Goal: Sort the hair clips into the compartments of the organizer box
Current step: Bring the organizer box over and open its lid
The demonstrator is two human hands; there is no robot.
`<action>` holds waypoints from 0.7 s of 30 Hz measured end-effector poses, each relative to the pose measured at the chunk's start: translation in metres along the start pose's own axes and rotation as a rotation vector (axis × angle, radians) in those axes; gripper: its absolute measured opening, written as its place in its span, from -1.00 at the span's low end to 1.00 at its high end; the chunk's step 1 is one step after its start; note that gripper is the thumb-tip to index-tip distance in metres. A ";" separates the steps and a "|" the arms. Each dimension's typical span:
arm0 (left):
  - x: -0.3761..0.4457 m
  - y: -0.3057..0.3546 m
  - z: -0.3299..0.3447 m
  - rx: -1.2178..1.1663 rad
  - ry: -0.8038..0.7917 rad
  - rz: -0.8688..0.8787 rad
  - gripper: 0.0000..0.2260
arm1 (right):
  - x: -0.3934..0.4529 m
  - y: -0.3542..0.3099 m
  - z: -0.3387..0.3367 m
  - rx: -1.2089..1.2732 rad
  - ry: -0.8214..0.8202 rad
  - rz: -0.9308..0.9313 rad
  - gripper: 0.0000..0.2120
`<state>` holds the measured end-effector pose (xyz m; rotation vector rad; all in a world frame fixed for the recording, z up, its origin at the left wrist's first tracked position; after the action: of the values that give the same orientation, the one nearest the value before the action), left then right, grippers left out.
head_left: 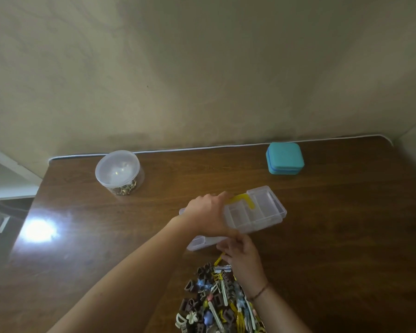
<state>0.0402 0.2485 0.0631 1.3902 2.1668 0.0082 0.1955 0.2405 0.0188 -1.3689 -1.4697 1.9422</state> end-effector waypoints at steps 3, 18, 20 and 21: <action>0.003 -0.006 -0.019 -0.208 -0.151 0.008 -0.19 | 0.002 -0.003 0.000 -0.009 0.032 0.008 -0.76; 0.012 -0.072 -0.036 -0.131 0.559 -0.149 -0.83 | -0.029 -0.018 0.024 -0.038 -0.113 0.174 -0.81; 0.011 -0.079 -0.026 -0.137 0.540 -0.147 -0.78 | -0.033 -0.013 0.022 -0.123 -0.170 0.134 -0.85; 0.010 -0.082 -0.024 -0.105 0.497 -0.141 -0.73 | -0.034 -0.010 0.017 -0.246 -0.191 0.064 -0.88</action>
<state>-0.0422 0.2259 0.0543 1.2688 2.6179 0.4517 0.1948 0.2106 0.0440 -1.3756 -1.8272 2.0332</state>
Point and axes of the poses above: each hand's wrist, its own x-axis towards the middle knuckle, its own z-axis out of the palm, y = z × x, the point moved 1 cm from there along x, towards the middle knuckle, and after that the axes turned 7 degrees about -z, right-handed, at the moved point
